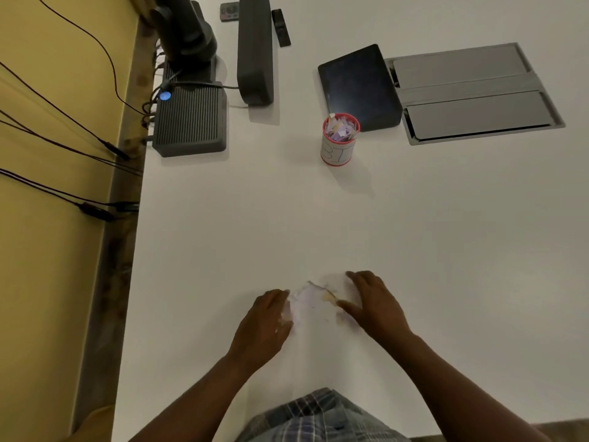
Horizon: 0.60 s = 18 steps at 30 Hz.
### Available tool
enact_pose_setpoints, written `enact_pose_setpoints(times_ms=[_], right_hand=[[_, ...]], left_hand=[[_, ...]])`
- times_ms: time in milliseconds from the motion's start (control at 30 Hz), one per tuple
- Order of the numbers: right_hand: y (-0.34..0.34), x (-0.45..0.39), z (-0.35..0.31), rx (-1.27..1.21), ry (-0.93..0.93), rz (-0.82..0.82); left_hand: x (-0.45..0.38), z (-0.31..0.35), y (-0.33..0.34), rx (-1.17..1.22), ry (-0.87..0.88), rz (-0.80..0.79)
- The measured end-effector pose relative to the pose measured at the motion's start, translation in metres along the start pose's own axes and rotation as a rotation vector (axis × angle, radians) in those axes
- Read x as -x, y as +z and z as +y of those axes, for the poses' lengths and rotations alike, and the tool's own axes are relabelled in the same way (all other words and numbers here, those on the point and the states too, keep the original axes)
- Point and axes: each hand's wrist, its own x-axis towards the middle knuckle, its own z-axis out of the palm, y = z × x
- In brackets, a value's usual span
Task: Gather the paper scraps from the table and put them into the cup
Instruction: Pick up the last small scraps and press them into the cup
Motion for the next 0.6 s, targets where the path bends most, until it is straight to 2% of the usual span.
enact_pose_setpoints(times_ms=[100, 167, 267, 467, 600], right_hand=[[0.0, 0.021, 0.012, 0.017, 0.16, -0.155], [0.009, 0.033, 0.01, 0.05, 0.144, -0.248], [0.023, 0.035, -0.004, 0.047, 0.094, -0.258], [0.027, 0.006, -0.04, -0.097, 0.104, -0.185], [0.022, -0.012, -0.054, -0.054, -0.016, -0.137]], left_hand=[[0.014, -0.008, 0.0, 0.03, -0.214, 0.021], [0.02, -0.012, 0.002, 0.042, -0.28, -0.017], [0.016, -0.007, 0.007, 0.027, -0.269, -0.072], [-0.021, 0.023, 0.015, 0.113, -0.23, -0.051], [-0.042, 0.032, 0.011, 0.097, -0.154, -0.04]])
